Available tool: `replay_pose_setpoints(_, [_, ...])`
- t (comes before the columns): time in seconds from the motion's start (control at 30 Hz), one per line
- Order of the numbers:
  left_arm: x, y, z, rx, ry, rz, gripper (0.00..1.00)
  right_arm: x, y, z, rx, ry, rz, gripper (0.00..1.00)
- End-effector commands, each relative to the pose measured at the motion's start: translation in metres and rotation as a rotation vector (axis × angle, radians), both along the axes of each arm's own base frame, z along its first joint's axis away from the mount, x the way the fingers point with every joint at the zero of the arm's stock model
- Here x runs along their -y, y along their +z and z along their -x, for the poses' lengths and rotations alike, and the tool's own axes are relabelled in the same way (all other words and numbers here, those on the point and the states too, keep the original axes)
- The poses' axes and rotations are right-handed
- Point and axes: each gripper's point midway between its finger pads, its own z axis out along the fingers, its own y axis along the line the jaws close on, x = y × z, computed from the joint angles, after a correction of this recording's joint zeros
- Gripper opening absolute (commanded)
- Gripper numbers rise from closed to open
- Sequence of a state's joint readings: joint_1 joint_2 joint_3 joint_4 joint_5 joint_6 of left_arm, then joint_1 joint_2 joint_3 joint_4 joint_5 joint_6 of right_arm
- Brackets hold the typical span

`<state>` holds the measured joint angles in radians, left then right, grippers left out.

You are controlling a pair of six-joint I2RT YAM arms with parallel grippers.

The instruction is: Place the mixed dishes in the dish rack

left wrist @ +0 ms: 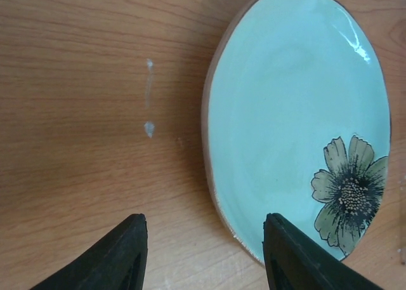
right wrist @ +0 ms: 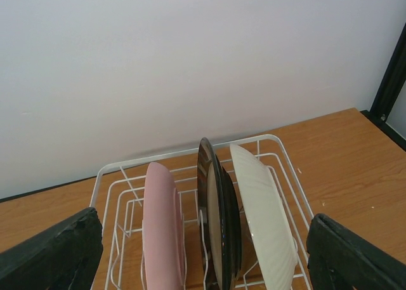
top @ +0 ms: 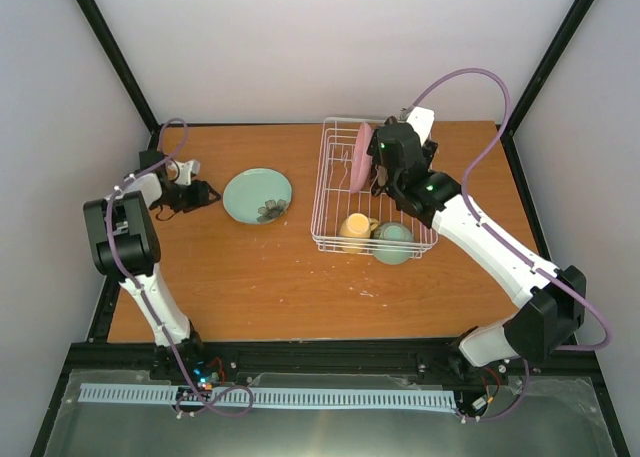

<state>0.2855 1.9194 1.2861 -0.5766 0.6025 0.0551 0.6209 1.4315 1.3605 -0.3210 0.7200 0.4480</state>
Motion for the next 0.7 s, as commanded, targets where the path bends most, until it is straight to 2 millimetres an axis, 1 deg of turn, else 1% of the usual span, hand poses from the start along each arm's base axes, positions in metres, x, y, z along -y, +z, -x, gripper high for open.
replay_pose_setpoints(0.0, [0.014, 0.002, -0.008, 0.021, -0.068, 0.116, 0.50, 0.000, -0.005, -0.003, -0.004, 0.019, -0.001, 0.86])
replay_pose_setpoints(0.03, [0.017, 0.000, -0.009, 0.016, -0.078, 0.144, 0.49, 0.001, -0.004, -0.003, -0.004, 0.017, -0.001, 0.86])
replay_pose_setpoints(0.1, [0.023, -0.005, -0.010, 0.001, -0.093, 0.191, 0.41, 0.003, -0.004, -0.003, -0.005, 0.014, 0.000, 0.86])
replay_pose_setpoints(0.17, [0.025, -0.010, -0.010, -0.007, -0.100, 0.218, 0.38, 0.005, -0.002, -0.002, 0.000, 0.011, -0.003, 0.86])
replay_pose_setpoints(0.33, [0.031, -0.011, -0.014, 0.001, -0.111, 0.276, 0.39, 0.008, 0.003, -0.002, 0.012, 0.009, -0.012, 0.87])
replay_pose_setpoints(0.43, [0.034, -0.011, -0.020, 0.009, -0.117, 0.320, 0.41, 0.008, 0.002, -0.002, 0.012, 0.012, -0.013, 0.86])
replay_pose_setpoints(0.57, [0.039, -0.008, -0.028, 0.022, -0.129, 0.389, 0.41, 0.007, 0.000, -0.003, 0.007, 0.013, -0.012, 0.86])
replay_pose_setpoints(0.67, [0.040, -0.013, -0.032, 0.017, -0.128, 0.418, 0.40, 0.006, 0.000, -0.004, 0.005, 0.015, -0.009, 0.86])
